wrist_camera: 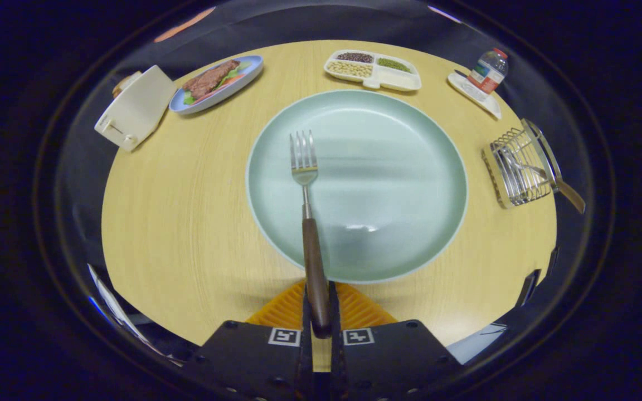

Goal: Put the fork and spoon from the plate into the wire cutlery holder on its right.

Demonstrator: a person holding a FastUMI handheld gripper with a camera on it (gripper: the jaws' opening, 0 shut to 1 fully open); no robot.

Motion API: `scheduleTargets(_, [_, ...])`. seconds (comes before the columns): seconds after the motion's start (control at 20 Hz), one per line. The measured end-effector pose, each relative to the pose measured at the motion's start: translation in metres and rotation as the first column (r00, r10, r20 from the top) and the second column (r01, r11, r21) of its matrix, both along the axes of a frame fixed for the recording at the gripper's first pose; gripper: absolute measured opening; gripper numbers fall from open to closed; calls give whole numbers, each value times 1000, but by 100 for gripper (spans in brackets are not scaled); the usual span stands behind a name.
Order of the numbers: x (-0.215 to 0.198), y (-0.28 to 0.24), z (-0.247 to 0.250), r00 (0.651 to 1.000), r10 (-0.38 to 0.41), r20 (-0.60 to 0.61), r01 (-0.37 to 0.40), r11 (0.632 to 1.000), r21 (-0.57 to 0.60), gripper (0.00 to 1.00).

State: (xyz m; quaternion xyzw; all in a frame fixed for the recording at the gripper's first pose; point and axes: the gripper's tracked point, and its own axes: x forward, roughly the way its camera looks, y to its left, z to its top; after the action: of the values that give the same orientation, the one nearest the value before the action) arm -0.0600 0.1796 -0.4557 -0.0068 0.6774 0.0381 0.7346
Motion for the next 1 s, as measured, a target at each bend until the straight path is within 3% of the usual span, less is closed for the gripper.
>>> scheduleTargets(0.15, [3, -1, 6, 999, 40, 29, -40, 999, 6, 9])
scheduleTargets(0.2, [3, -4, 12, 998, 46, 43, -46, 999, 6, 3])
scheduleTargets(0.7, [5, -30, 68, 960, 181, 212, -190, 981, 22, 2])
scheduleTargets(1.0, [2, -66, 110, 936, 200, 289, -216, 976, 25, 2])
